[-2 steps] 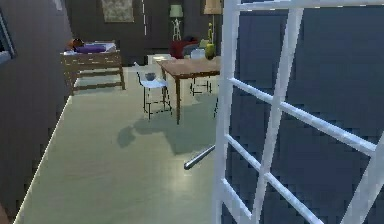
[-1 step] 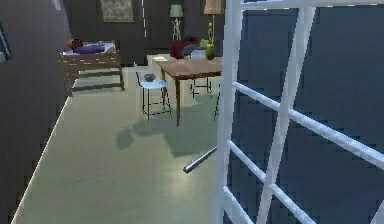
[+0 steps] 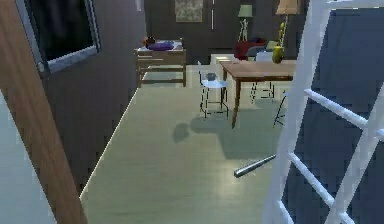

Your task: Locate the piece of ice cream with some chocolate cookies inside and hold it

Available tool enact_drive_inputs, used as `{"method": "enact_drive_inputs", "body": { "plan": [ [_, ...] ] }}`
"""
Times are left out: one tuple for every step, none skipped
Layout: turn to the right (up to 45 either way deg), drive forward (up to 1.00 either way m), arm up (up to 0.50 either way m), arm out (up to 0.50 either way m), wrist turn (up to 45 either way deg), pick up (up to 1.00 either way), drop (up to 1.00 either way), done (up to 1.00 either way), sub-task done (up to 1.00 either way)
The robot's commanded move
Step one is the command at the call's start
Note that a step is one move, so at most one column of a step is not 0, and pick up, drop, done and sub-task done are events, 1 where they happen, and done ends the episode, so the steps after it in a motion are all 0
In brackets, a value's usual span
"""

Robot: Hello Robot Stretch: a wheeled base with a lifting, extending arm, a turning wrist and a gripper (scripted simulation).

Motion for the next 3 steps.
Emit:
{"method": "enact_drive_inputs", "body": {
  "plan": [
    [0.0, 1.00, 0.00, 0.00, 0.0, 0.00, 0.00, 0.00, 0.00],
    [0.0, 1.00, 0.00, 0.00, 0.0, 0.00, 0.00, 0.00, 0.00],
    [-15.0, 0.00, 0.00, 0.00, 0.0, 0.00, 0.00, 0.00, 0.00]
  ]
}}
